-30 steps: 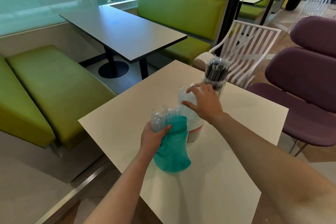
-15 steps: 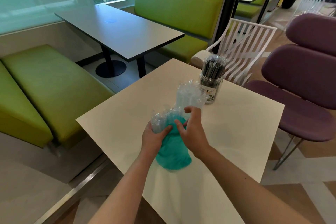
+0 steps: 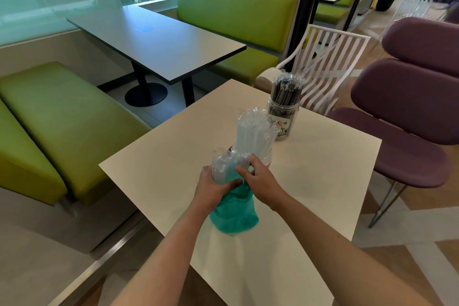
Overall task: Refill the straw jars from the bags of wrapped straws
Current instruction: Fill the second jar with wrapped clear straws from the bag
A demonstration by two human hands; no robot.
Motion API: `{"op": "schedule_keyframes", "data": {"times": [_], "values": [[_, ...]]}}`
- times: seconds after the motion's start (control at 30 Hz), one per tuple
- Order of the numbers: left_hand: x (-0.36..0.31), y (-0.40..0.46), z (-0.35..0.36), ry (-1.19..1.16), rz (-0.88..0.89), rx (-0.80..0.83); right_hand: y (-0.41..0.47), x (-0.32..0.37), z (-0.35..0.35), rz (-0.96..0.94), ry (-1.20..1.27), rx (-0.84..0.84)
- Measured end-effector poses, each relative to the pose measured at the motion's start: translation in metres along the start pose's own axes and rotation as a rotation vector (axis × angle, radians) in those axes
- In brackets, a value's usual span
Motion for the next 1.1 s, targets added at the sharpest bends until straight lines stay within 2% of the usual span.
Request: {"op": "schedule_keyframes", "data": {"times": [0.13,0.33,0.5,0.83,1.1], "values": [[-0.003,0.001,-0.001,-0.077,-0.025,-0.023,-0.002,0.001,-0.005,0.007,0.046,0.043],[-0.004,0.001,0.001,-0.134,0.006,-0.01,0.0,0.007,-0.012,0.007,-0.012,0.081],[-0.009,0.0,0.001,-0.162,0.009,0.035,0.002,0.007,-0.01,0.012,-0.019,0.003],[-0.014,-0.002,0.0,-0.167,-0.009,0.07,0.008,0.01,-0.015,0.036,-0.04,0.03],[-0.02,-0.002,-0.001,-0.238,-0.025,0.042,0.014,0.015,-0.018,0.02,-0.061,-0.034]]}}
Point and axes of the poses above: each hand's wrist, its own y-axis towards the middle knuckle, its own z-axis out of the palm, x = y × z, the point moved 1 cm from there along y, towards the middle knuckle, and after that the axes turned 7 degrees about x, right-handed, at the moved point
